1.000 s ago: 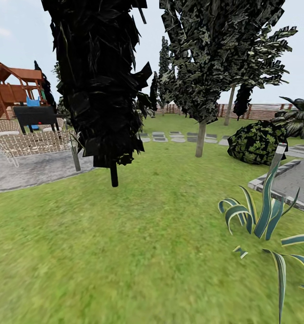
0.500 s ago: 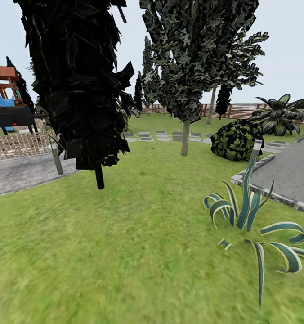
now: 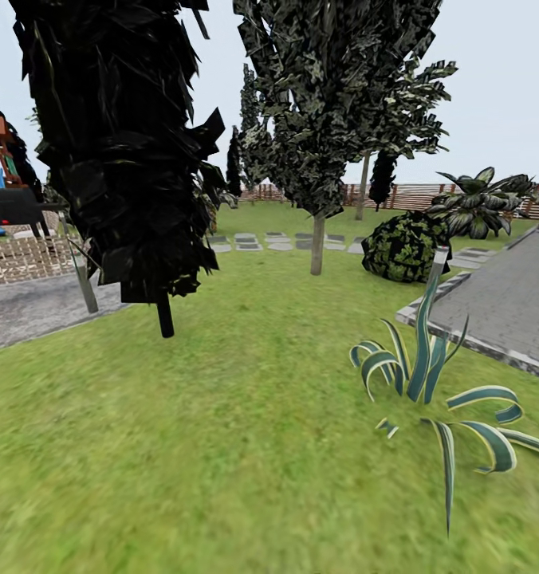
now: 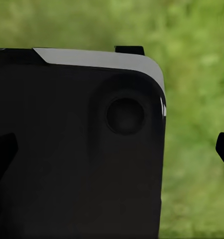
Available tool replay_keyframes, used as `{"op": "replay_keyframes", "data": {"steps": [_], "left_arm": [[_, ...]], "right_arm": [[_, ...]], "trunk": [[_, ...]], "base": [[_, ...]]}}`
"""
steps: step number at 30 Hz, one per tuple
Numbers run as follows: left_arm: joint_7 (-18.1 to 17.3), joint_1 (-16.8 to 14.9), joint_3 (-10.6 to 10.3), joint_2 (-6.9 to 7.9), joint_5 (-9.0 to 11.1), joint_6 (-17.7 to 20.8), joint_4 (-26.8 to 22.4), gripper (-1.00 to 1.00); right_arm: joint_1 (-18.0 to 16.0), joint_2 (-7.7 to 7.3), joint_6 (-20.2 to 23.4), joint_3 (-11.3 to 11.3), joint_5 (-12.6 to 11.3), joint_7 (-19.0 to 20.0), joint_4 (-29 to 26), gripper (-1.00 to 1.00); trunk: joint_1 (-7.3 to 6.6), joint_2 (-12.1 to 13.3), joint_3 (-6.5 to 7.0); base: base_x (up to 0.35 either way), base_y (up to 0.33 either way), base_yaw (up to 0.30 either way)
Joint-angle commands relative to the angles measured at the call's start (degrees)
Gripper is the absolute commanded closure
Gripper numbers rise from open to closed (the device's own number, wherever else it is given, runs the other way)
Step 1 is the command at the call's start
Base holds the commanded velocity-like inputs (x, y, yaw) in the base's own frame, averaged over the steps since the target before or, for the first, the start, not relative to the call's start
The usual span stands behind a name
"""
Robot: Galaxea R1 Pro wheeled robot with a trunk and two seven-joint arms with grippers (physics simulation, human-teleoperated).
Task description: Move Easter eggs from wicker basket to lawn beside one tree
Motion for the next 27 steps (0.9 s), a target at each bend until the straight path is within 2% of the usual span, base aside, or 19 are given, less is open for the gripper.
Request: {"op": "replay_keyframes", "data": {"steps": [1, 8, 27], "left_arm": [[0.0, 0.0, 0.0, 0.01, 0.1, -0.1, 0.0, -1.00], [0.0, 0.0, 0.0, 0.01, 0.1, -0.1, 0.0, -1.00], [0.0, 0.0, 0.0, 0.03, 0.1, -0.1, 0.0, -1.00]], "right_arm": [[0.0, 0.00, -0.2, 0.0, 0.0, 0.0, 0.1, -1.00], [0.0, -0.10, -0.1, 0.0, 0.0, 0.1, 0.1, -1.00], [0.0, 0.05, -0.3, 0.0, 0.0, -0.3, -0.1, -1.00]], "trunk": [[0.00, 0.0, -0.06], [0.00, 0.0, -0.07], [0.00, 0.0, -0.07]], "base": [[0.000, 0.000, -0.224], [0.000, 0.000, -0.196], [0.000, 0.000, -0.006]]}}
